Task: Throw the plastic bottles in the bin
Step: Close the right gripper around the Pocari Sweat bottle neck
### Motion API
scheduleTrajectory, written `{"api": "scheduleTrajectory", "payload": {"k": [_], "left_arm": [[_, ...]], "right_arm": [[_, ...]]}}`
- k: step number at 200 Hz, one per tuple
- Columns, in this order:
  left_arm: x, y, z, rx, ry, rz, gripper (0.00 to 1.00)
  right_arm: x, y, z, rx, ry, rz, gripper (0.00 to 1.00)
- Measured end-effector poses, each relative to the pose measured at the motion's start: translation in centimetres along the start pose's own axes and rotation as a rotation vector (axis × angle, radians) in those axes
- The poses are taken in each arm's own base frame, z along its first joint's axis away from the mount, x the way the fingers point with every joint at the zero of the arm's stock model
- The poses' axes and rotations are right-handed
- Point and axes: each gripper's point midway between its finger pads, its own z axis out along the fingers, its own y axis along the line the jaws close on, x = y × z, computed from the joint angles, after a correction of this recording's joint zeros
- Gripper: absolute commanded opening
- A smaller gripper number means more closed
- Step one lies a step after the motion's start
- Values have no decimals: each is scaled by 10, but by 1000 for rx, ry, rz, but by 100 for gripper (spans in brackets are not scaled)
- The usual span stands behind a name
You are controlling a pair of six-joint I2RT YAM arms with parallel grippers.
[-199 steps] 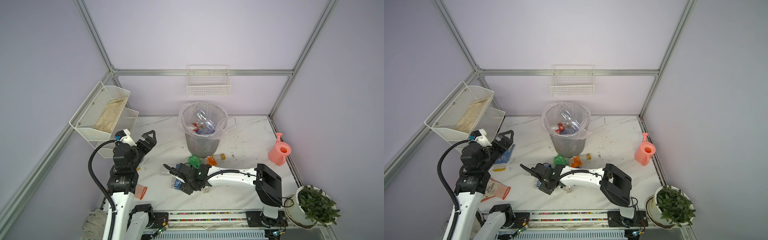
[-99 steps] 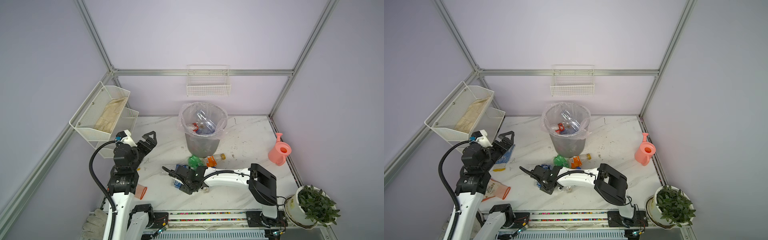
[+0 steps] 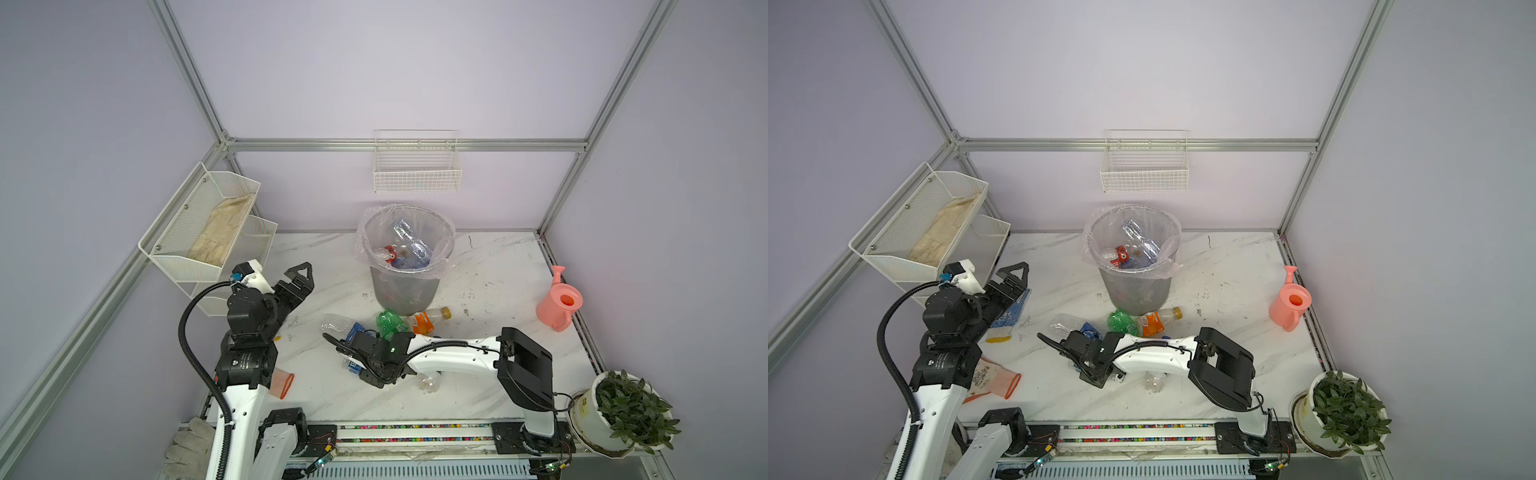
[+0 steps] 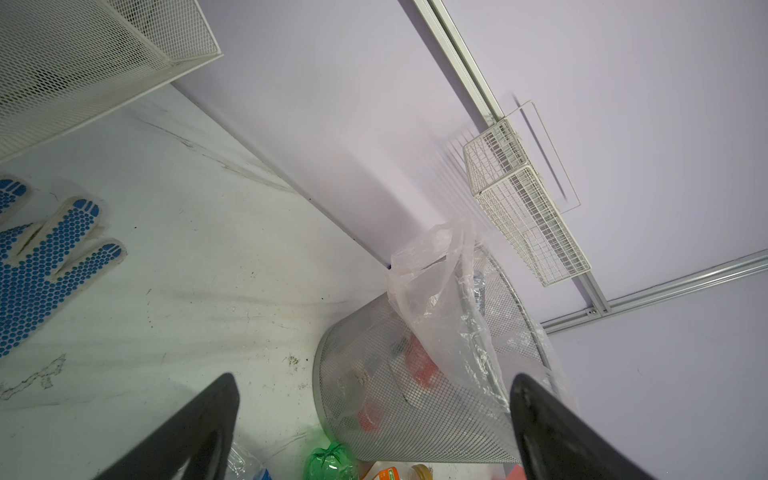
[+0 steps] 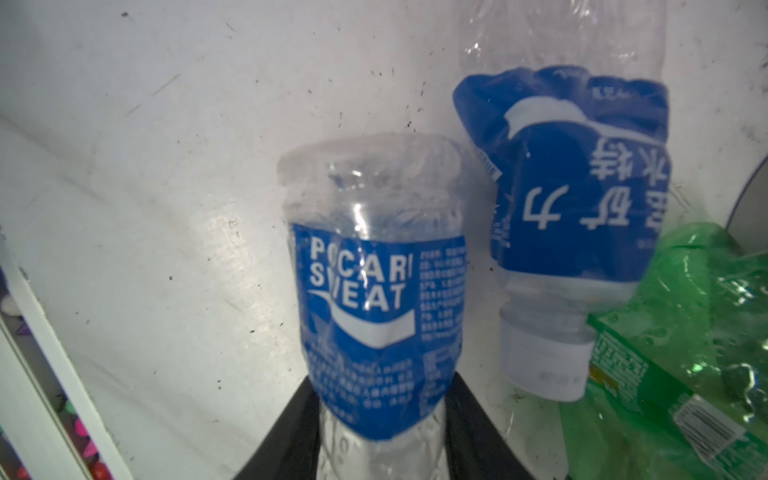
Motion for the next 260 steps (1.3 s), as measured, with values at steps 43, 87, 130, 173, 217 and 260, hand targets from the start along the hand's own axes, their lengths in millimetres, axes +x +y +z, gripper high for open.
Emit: {"api": "scheduleTrajectory", "payload": {"k": [43, 87, 130, 173, 217, 260], "left_arm": [[0, 0, 0, 1, 1, 0, 100], [-1, 0, 0, 0, -2, 0, 100], [0, 1, 0, -1, -1, -1, 100], [-1, 0, -1, 1, -2, 0, 100], [-1, 0, -2, 4, -4, 1, 100], [0, -1, -2, 5, -2, 0, 100]], "right_arm": [[0, 1, 3, 2, 4, -5, 59], [-1, 0, 3, 10, 2, -10, 56], [1, 2, 5, 3, 8, -11, 65], [2, 3, 9, 0, 15, -12, 66], [7, 4, 14, -1, 35, -14, 73], [21, 6, 27, -4, 92, -23, 71]]}}
